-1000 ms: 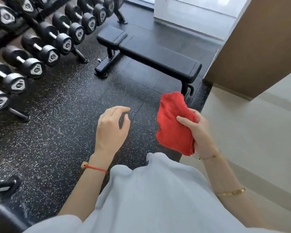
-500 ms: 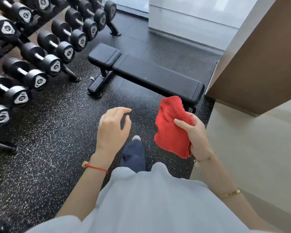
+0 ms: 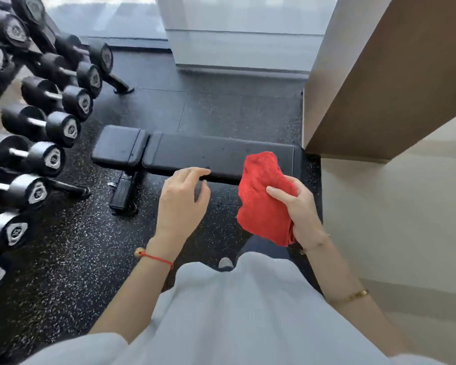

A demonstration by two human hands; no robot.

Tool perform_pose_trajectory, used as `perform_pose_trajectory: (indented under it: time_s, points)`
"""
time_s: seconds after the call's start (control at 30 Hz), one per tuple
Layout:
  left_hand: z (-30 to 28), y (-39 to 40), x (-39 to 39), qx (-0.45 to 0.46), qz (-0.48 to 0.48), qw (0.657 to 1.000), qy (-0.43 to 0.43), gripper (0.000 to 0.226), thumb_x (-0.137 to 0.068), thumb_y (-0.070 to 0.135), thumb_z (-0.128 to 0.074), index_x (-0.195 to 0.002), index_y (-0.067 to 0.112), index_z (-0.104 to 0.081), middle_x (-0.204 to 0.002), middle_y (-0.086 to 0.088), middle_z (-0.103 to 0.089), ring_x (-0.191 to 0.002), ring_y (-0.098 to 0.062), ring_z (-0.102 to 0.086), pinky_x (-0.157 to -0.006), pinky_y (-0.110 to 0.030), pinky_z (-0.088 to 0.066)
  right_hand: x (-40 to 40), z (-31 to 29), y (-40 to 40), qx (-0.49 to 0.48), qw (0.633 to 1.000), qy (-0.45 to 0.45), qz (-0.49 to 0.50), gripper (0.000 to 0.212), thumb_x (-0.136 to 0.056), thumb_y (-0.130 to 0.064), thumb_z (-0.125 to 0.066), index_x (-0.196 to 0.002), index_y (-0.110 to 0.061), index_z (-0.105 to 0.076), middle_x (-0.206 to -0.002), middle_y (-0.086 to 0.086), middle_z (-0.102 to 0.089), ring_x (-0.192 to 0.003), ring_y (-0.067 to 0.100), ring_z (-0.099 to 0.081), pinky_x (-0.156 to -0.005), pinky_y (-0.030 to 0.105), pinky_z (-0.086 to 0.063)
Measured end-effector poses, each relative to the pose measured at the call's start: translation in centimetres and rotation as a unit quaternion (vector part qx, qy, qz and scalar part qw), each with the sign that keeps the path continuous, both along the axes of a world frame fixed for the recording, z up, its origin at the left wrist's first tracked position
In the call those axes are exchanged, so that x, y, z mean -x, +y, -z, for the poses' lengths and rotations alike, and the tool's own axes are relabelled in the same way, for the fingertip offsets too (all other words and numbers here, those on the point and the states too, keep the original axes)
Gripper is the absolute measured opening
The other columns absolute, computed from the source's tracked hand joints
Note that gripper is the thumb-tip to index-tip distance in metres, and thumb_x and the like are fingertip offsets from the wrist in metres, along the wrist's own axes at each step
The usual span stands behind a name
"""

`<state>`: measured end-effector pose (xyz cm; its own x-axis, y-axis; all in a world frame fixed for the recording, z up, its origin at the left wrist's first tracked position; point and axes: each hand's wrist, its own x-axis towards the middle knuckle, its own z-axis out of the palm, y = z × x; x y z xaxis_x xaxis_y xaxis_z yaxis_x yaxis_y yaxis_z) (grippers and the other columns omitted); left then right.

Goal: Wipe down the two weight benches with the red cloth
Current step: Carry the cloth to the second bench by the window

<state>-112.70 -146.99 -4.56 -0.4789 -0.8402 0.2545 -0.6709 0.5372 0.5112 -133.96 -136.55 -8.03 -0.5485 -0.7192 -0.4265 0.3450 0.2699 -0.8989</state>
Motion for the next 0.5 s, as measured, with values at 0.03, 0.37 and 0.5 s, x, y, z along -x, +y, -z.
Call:
perform_pose_trajectory:
  time_s: [0.03, 0.37, 0.5]
  points:
    - [0.2, -1.5, 0.8, -0.002, 0.005, 1.000, -0.001, 0.023, -0.094, 0.013, -0.056, -0.115, 0.013, -0.066, -0.111, 0.000, -0.068, -0.106, -0.019, -0.061, -0.099, -0.039, -0.047, 0.6, 0.2, -1.1, -0.005, 1.000, -0.001, 0.006, 0.043, -0.069, -0.023, -0.083, -0.109, -0.023, -0.066, -0.102, -0.002, -0.074, -0.095, 0.018, -0.070, -0.076, 0.030, -0.055]
    - [6.2, -14.1, 11.0, -0.020, 0.023, 0.999, -0.010, 0.027, -0.091, 0.003, -0.057, -0.116, 0.010, -0.066, -0.112, -0.003, -0.069, -0.107, -0.025, -0.062, -0.095, -0.042, -0.049, 10.7, 5.3, -12.4, -0.066, 0.997, 0.029, 0.040, 0.045, -0.077, -0.008, -0.078, -0.118, -0.007, -0.061, -0.114, 0.014, -0.068, -0.098, 0.020, -0.064, -0.091, 0.040, -0.053]
    - [10.3, -18.1, 15.1, -0.032, 0.015, 0.999, -0.016, 0.029, -0.091, 0.003, -0.057, -0.118, 0.011, -0.065, -0.113, -0.002, -0.068, -0.108, -0.023, -0.060, -0.098, -0.038, -0.047, 14.7, 8.7, -16.8, -0.093, 0.994, 0.041, 0.034, 0.045, -0.078, -0.008, -0.077, -0.120, -0.006, -0.059, -0.116, 0.014, -0.066, -0.109, 0.029, -0.063, -0.096, 0.045, -0.051]
